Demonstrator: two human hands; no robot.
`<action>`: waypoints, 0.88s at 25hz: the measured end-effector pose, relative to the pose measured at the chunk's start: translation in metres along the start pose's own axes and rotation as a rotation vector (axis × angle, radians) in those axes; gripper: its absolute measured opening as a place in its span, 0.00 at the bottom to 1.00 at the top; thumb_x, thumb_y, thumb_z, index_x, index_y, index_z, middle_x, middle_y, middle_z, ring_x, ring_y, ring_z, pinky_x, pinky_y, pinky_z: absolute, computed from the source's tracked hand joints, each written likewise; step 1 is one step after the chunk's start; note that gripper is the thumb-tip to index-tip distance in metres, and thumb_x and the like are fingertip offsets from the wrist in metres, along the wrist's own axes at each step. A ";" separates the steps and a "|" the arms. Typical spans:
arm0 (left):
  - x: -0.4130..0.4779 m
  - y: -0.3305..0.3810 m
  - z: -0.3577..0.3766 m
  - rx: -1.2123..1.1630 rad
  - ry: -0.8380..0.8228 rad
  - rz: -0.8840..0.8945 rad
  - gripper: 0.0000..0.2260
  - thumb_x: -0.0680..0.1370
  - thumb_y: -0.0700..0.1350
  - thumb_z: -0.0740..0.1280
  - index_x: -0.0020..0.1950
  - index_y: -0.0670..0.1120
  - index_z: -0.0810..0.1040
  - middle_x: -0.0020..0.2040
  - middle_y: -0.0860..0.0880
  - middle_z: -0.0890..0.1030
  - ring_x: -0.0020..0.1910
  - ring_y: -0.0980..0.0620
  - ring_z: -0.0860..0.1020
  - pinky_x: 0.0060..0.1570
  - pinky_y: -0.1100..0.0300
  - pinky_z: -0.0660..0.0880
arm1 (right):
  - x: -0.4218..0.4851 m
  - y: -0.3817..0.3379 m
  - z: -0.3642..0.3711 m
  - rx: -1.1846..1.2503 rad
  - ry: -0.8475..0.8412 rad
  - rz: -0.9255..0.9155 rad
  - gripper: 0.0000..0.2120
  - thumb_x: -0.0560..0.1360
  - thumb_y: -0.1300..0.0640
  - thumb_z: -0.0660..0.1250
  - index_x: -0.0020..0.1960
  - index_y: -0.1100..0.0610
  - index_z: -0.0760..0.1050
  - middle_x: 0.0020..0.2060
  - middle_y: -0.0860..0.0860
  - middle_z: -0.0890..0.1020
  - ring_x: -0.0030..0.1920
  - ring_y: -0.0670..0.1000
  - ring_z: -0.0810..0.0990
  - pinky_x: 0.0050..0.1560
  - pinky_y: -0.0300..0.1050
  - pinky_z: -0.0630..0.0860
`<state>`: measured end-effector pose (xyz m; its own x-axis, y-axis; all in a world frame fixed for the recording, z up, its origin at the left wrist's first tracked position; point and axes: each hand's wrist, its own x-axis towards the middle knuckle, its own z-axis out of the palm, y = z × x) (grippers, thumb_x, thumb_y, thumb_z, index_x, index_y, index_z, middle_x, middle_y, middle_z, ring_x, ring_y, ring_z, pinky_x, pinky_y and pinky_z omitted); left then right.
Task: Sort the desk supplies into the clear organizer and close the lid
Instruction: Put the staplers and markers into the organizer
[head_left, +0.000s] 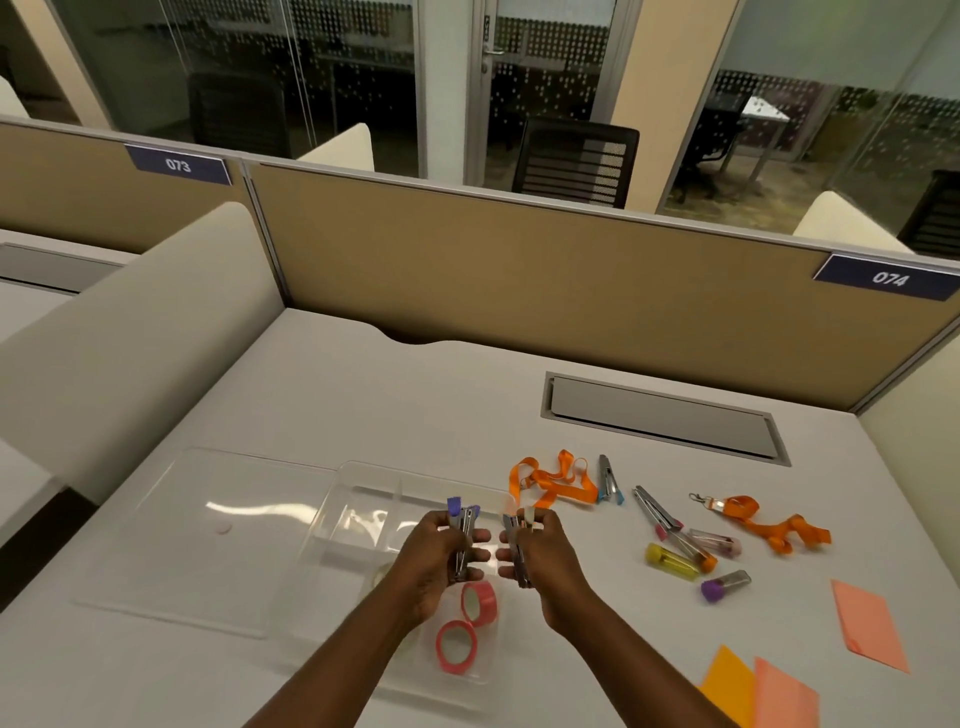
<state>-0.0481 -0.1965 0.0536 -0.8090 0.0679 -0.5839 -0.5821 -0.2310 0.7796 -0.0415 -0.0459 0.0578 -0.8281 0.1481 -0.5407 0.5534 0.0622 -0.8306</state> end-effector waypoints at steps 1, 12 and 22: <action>0.006 0.002 -0.002 0.037 0.031 0.007 0.12 0.77 0.33 0.62 0.59 0.41 0.72 0.50 0.37 0.83 0.39 0.44 0.81 0.35 0.53 0.78 | 0.004 -0.002 0.006 -0.011 0.003 -0.001 0.10 0.81 0.56 0.62 0.61 0.51 0.68 0.51 0.54 0.81 0.48 0.55 0.84 0.46 0.48 0.84; 0.007 0.008 -0.067 0.249 0.227 0.148 0.04 0.75 0.36 0.65 0.44 0.42 0.70 0.39 0.41 0.78 0.35 0.44 0.84 0.36 0.53 0.80 | 0.013 -0.015 0.090 -0.050 -0.167 0.005 0.10 0.75 0.56 0.64 0.55 0.46 0.74 0.47 0.60 0.84 0.39 0.54 0.82 0.35 0.47 0.77; -0.010 -0.007 -0.180 0.826 0.369 0.150 0.16 0.73 0.41 0.69 0.58 0.52 0.73 0.40 0.51 0.81 0.37 0.51 0.82 0.39 0.59 0.78 | 0.002 0.008 0.198 -0.591 -0.291 -0.317 0.07 0.74 0.56 0.66 0.52 0.53 0.77 0.42 0.51 0.84 0.38 0.49 0.81 0.38 0.42 0.78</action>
<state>-0.0213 -0.3703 0.0135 -0.8858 -0.2539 -0.3885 -0.4619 0.5645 0.6841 -0.0567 -0.2405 0.0239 -0.9014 -0.2286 -0.3677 0.1705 0.5933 -0.7867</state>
